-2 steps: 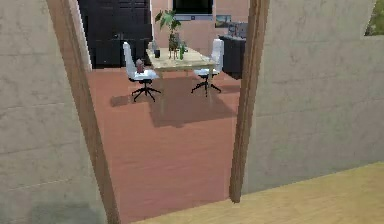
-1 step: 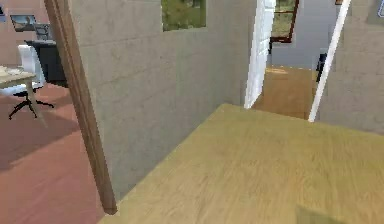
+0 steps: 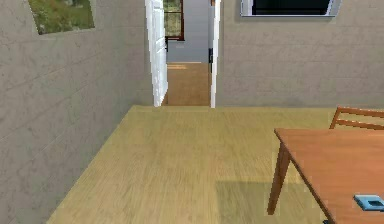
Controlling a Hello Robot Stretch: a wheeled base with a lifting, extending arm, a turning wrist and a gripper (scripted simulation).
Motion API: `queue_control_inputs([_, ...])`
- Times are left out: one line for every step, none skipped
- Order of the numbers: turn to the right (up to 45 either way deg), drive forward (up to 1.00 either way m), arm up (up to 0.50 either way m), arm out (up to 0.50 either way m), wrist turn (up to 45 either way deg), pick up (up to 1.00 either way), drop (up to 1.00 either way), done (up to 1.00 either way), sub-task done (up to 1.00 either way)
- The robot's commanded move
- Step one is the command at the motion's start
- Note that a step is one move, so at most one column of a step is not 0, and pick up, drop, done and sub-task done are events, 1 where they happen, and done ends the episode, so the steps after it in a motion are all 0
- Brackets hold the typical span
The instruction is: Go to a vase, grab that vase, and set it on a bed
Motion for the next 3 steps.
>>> queue_control_inputs([0.0, 0.15, 0.0, 0.0, 0.0, 0.0, 0.0, 0.0, 0.0])
queue_control_inputs([-3.0, 0.0, 0.0, 0.0, 0.0, 0.0, 0.0, 0.0, 0.0])
queue_control_inputs([0.0, 1.0, 0.0, 0.0, 0.0, 0.0, 0.0, 0.0, 0.0])
